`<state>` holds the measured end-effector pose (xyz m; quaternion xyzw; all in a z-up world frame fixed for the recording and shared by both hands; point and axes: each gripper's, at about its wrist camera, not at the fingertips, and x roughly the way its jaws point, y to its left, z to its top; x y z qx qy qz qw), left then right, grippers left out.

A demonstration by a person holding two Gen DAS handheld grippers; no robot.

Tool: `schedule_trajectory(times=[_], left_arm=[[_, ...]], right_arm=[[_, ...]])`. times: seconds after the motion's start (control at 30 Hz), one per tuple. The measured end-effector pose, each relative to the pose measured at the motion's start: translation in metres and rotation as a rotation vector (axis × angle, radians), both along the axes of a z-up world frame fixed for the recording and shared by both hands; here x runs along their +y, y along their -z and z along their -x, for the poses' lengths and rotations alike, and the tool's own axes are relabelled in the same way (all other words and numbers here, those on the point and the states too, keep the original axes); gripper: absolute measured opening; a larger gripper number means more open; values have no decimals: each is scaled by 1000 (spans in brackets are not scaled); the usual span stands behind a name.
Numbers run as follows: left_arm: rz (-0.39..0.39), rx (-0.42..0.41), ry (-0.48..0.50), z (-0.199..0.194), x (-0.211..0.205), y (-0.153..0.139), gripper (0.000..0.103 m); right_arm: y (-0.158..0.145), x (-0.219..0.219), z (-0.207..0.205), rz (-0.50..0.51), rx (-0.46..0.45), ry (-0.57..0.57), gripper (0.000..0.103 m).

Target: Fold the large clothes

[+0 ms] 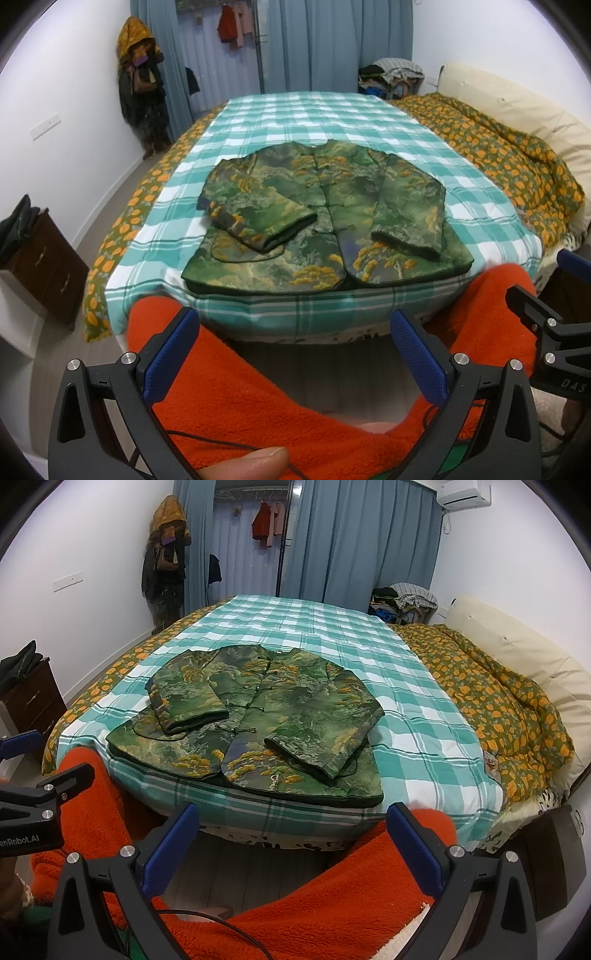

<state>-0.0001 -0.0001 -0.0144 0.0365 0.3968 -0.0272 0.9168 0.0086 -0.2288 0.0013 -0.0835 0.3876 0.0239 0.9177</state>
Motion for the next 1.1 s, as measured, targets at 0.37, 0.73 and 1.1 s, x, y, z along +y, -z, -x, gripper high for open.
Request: schedule_trajectory(times=[0.37,0.73,1.1], left_arm=[[10,8,-22,-6,5,6,103],[-5,6,-23,-8,3,6,103],[113,-183,-50,-23,33,-10,103]], right_arm=[[-3,-2,-5,-17,0,3,103],[0,-6,-10,43,10,45,103],[-13,-26,-29,-62,-80,-30,103]])
